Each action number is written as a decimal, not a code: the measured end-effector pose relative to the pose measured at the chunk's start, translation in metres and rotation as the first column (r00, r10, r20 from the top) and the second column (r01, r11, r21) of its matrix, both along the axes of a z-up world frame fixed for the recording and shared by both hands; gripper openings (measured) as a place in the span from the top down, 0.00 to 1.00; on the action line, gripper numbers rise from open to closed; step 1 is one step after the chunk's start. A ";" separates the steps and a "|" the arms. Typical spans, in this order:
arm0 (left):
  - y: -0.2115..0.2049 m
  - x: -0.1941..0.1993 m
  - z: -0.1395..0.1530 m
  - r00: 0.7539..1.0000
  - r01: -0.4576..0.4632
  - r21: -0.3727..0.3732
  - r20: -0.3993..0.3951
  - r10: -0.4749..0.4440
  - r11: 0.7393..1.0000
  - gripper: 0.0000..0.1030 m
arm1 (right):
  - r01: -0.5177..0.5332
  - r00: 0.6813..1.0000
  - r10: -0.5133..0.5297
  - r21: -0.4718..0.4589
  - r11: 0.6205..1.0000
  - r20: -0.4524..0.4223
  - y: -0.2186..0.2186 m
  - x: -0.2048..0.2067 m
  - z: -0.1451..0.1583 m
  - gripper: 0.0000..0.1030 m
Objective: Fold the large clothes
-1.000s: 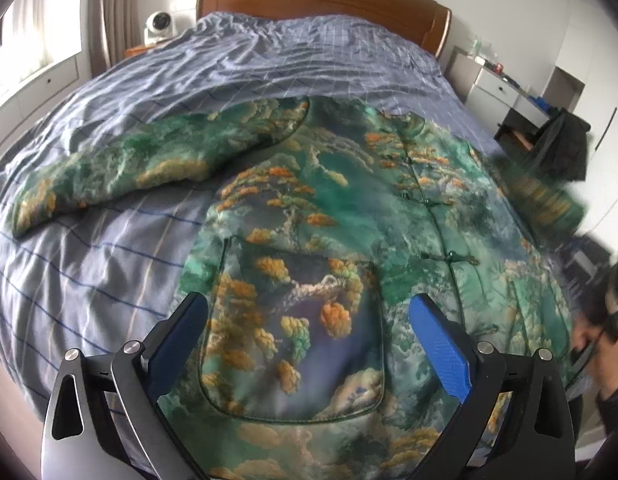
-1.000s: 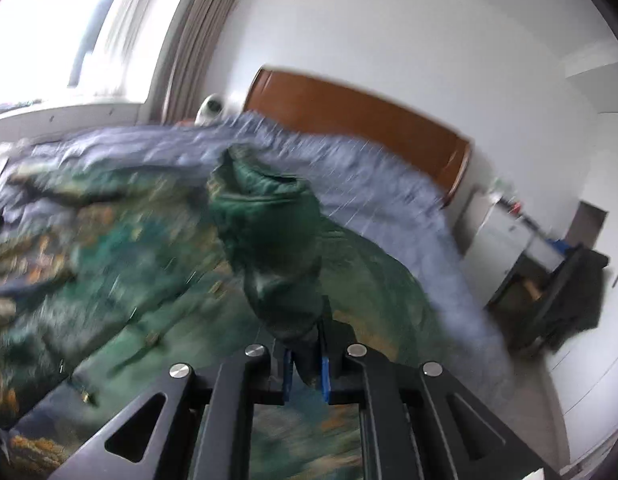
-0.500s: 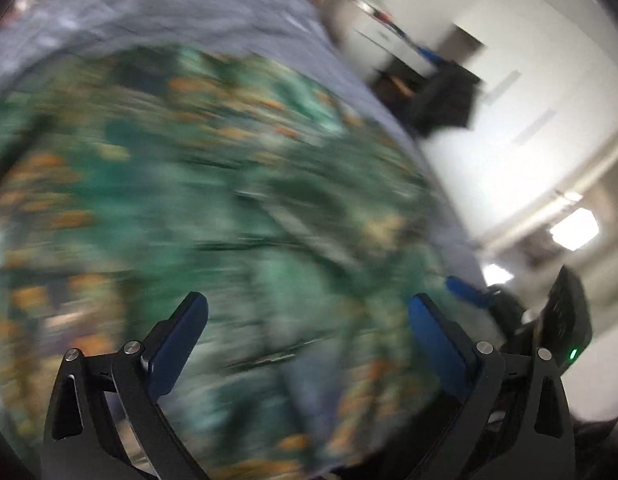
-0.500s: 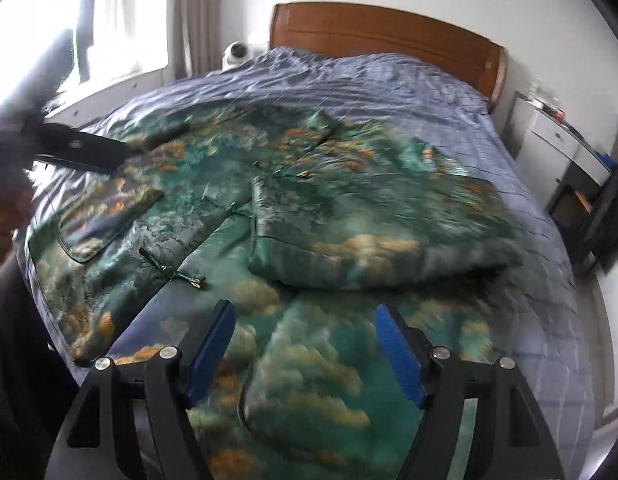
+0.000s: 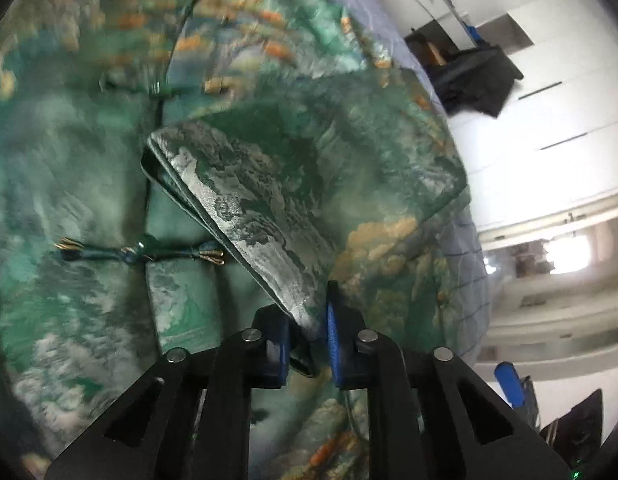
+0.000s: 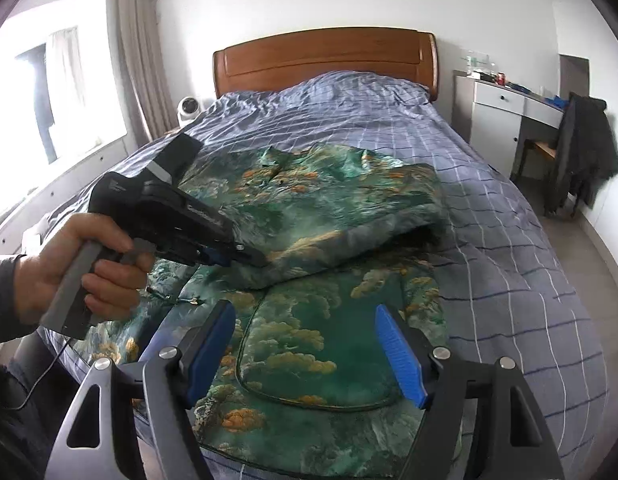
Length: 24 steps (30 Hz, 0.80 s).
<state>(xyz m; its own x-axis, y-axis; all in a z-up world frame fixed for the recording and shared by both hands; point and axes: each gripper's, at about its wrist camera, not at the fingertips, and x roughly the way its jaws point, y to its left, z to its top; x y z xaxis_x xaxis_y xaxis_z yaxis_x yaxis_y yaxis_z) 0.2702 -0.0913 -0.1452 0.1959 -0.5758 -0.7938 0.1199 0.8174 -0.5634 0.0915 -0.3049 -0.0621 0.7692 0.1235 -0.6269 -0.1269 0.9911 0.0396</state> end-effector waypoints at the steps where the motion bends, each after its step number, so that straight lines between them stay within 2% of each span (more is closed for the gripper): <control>1: -0.002 -0.002 0.011 0.999 0.010 0.017 0.030 -0.010 1.000 0.89 | 0.005 1.000 -0.005 0.002 1.000 -0.001 -0.003 -0.001 0.001 0.28; 3: -0.003 -0.002 0.036 0.994 0.030 0.055 0.107 -0.036 0.998 0.89 | 0.011 1.000 -0.011 0.002 1.000 0.002 -0.007 0.000 0.002 0.28; 6: 0.007 0.023 0.074 0.969 0.022 0.129 0.242 -0.053 0.991 0.89 | 0.013 1.000 -0.013 0.002 1.000 0.016 -0.018 0.006 0.008 0.28; 8: 0.022 0.047 0.086 0.953 -0.020 0.167 0.300 -0.032 0.986 0.89 | 0.014 1.000 -0.013 -0.013 1.000 0.017 -0.025 0.016 0.011 0.28; 10: 0.040 0.072 0.083 0.940 -0.069 0.210 0.342 -0.007 0.975 0.89 | 0.012 1.000 -0.011 -0.046 0.999 0.023 -0.036 0.036 0.016 0.28; 12: 0.052 0.088 0.061 0.949 -0.075 0.242 0.314 -0.005 0.967 0.88 | 0.018 0.999 -0.015 -0.068 0.997 0.039 -0.046 0.056 0.021 0.28; 14: 0.058 0.098 0.027 0.973 -0.045 0.257 0.231 -0.016 0.965 0.86 | 0.025 0.999 -0.022 -0.078 0.997 0.034 -0.056 0.082 0.024 0.28; 16: 0.057 0.101 0.007 0.981 -0.023 0.278 0.193 -0.032 0.960 0.81 | 0.027 1.000 -0.027 -0.074 0.997 0.009 -0.069 0.123 0.021 0.28; 18: 0.059 0.098 0.002 0.979 -0.034 0.265 0.201 -0.020 0.964 0.74 | 0.022 0.999 -0.024 -0.070 0.997 -0.030 -0.078 0.162 0.017 0.28; 21: 0.066 0.097 0.001 0.980 -0.063 0.239 0.201 0.015 0.969 0.69 | 0.009 0.996 -0.012 -0.045 0.999 -0.083 -0.086 0.227 0.010 0.28; 24: 0.069 0.104 -0.005 0.979 -0.081 0.248 0.203 0.030 0.965 0.61 | -0.024 0.988 0.026 0.018 1.000 -0.151 -0.087 0.288 -0.006 0.28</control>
